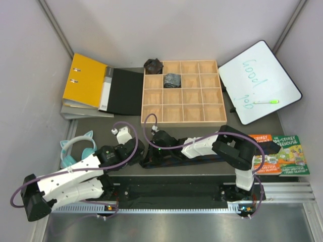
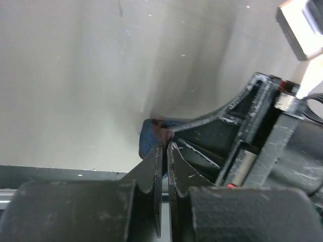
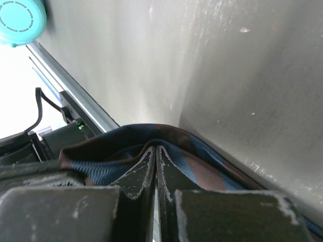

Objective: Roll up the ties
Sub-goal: Roll the tie at the center of the board.

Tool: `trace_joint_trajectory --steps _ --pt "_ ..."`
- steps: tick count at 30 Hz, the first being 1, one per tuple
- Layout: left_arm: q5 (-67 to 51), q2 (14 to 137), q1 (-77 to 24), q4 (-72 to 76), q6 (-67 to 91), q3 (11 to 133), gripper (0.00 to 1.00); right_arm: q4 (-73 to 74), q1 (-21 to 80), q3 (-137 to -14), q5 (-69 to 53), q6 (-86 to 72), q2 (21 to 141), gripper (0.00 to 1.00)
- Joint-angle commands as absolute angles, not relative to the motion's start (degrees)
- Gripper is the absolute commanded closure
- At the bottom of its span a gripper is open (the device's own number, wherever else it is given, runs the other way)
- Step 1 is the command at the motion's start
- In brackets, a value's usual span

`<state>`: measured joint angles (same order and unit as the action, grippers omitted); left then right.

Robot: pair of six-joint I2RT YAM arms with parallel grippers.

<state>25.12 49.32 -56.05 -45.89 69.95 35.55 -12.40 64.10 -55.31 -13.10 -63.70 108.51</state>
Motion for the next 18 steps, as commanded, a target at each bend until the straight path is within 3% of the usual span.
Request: trace_joint_trajectory --steps 1,18 --pt "23.91 48.43 -56.69 -42.72 69.52 38.67 1.0 -13.62 64.69 -57.39 -11.95 -63.81 108.63 1.0" --pt "25.92 51.41 -58.53 -46.14 72.24 38.76 1.0 -10.73 61.35 -55.73 -11.69 -62.49 103.8 1.0"
